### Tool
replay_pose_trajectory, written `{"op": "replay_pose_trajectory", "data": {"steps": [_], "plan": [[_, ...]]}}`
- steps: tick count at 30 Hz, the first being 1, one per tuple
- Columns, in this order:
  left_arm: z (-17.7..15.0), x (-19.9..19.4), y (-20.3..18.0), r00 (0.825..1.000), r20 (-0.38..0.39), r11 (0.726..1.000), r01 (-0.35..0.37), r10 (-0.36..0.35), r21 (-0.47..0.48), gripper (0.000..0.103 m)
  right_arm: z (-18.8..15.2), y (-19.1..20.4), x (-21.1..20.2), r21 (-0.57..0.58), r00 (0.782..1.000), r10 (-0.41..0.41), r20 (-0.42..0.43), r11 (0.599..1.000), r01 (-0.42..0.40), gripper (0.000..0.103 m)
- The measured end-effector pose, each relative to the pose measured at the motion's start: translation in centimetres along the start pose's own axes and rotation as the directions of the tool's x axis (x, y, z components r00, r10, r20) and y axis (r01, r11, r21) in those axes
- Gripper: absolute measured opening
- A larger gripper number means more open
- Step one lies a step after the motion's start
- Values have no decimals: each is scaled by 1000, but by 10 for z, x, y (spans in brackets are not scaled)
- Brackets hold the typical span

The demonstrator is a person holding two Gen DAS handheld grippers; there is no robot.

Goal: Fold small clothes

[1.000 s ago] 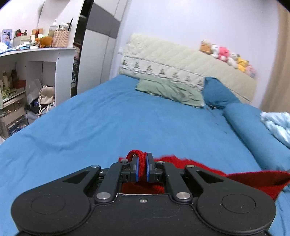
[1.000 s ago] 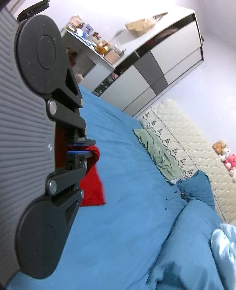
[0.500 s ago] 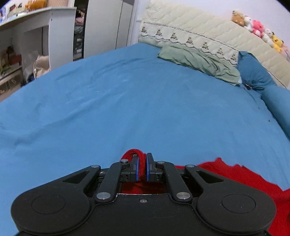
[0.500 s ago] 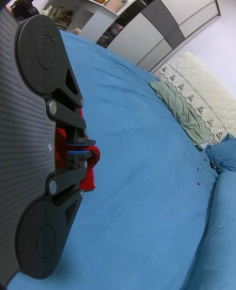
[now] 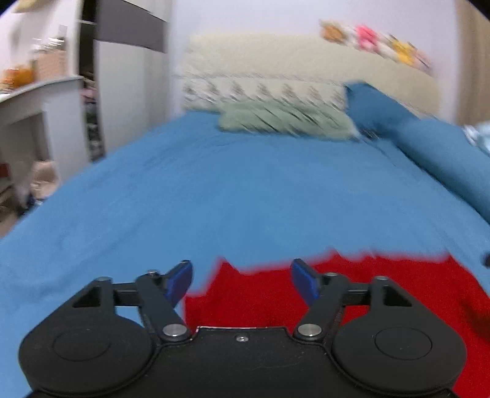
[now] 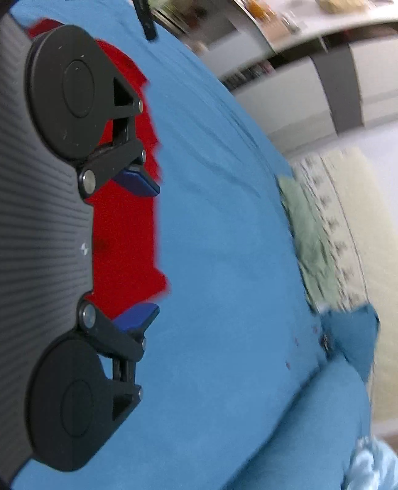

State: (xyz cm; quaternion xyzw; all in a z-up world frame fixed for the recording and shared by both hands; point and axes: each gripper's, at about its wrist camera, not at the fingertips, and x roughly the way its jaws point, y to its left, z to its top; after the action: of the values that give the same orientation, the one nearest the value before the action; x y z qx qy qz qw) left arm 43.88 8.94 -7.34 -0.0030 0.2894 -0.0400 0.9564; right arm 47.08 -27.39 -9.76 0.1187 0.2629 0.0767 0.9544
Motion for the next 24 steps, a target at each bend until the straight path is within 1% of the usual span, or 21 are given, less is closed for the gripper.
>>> {"op": "replay_pose_trajectory", "data": {"steps": [1, 3, 5, 6, 8, 10, 11, 15, 17, 19, 21, 22, 23, 24], "plan": [[-9, 4, -3, 999, -29, 1000, 18, -18, 16, 79, -8, 4, 2, -5, 999, 21, -24, 1000, -21, 93], [-27, 16, -8, 996, -88, 999, 14, -10, 38, 79, -23, 12, 12, -27, 997, 19, -78, 999, -21, 93], [-43, 31, -6, 986, -164, 1000, 11, -7, 25, 79, -36, 14, 26, -32, 993, -22, -115, 999, 18, 93], [-51, 37, -3, 982, -188, 1000, 16, -14, 13, 79, -42, 9, 31, -11, 990, -59, -131, 998, 58, 92], [-56, 36, 0, 987, -160, 1000, 27, -25, 12, 81, -55, -1, 33, 50, 982, -129, -136, 989, 137, 90], [-55, 36, -2, 985, -171, 1000, 22, -20, 14, 81, -62, -12, 29, 99, 985, -134, -107, 985, 144, 90], [-53, 36, -4, 984, -179, 1000, 19, -15, 18, 81, -63, -14, 29, 107, 982, -159, -104, 980, 170, 90], [-45, 34, -8, 978, -210, 1000, -5, 10, 24, 82, -63, -11, 28, 110, 981, -154, -115, 980, 167, 90], [-39, 24, -11, 974, -225, 999, -29, 33, 20, 82, -60, -6, 19, 105, 981, -151, -121, 981, 164, 91], [-34, 10, -14, 976, -216, 1000, -18, 22, 20, 82, -48, -7, -2, 130, 988, -116, -99, 983, 129, 91], [-30, -13, -21, 979, -204, 1000, 0, 5, 24, 82, -36, -2, -30, 108, 993, -98, -60, 989, 104, 92], [-29, -24, -27, 980, -198, 1000, 8, -2, 27, 83, -30, 2, -47, 84, 992, -113, -46, 990, 117, 95], [-27, -35, -35, 981, -194, 999, 19, -13, 27, 85, -25, 5, -62, 63, 989, -143, -46, 987, 146, 95], [-27, -42, -42, 980, -195, 999, 29, -24, 25, 90, -21, 7, -74, 49, 984, -169, -51, 984, 171, 96]]}}
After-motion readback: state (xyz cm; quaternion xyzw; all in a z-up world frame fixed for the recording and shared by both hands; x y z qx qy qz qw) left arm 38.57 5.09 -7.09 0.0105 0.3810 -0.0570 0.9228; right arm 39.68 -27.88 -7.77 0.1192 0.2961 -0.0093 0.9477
